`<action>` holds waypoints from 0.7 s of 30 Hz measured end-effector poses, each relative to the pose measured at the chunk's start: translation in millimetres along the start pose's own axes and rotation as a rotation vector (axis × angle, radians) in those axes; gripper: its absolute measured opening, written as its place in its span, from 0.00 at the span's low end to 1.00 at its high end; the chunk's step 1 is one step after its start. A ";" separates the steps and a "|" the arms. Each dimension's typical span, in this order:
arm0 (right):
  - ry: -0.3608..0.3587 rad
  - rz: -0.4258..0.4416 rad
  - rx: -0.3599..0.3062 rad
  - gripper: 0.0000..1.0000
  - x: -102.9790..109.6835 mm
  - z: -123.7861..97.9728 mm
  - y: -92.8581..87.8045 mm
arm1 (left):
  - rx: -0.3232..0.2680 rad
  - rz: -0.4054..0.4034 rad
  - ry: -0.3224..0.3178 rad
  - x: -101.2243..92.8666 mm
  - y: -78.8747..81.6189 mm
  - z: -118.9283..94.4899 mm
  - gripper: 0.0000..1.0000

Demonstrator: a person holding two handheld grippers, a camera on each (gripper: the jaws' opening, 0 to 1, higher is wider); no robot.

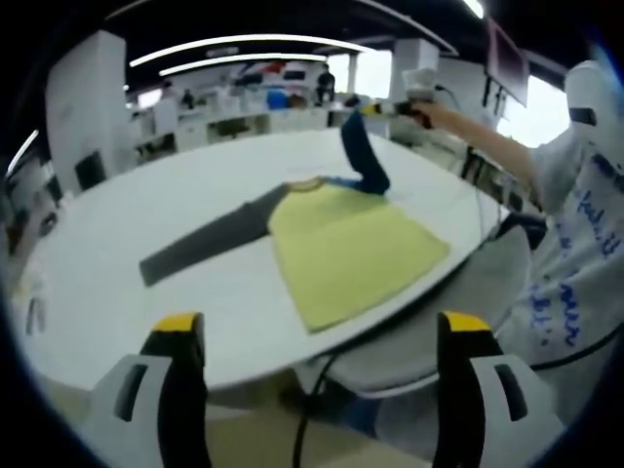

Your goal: Fold the garment on the visible template until the final outline fits inside the template.

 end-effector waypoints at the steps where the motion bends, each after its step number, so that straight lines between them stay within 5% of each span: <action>1: -0.001 0.002 0.002 0.02 1.1 2.3 -0.4 | -0.001 0.000 0.001 0.3 0.2 0.1 0.95; 21: 0.054 0.024 0.006 0.02 30.6 29.0 -0.4 | 0.014 -0.018 0.006 8.0 -6.0 -0.1 0.95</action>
Point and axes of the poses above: the point that each gripper's makers call its tool centre point, and the gripper's own axes: z roughly forward along the fingers, x roughly to its left, y roughly out of its top, the point moved 6 cm from there along -z, roughly backward along the fingers, and after that the axes turned 5 degrees about x, right-handed, at the moved point
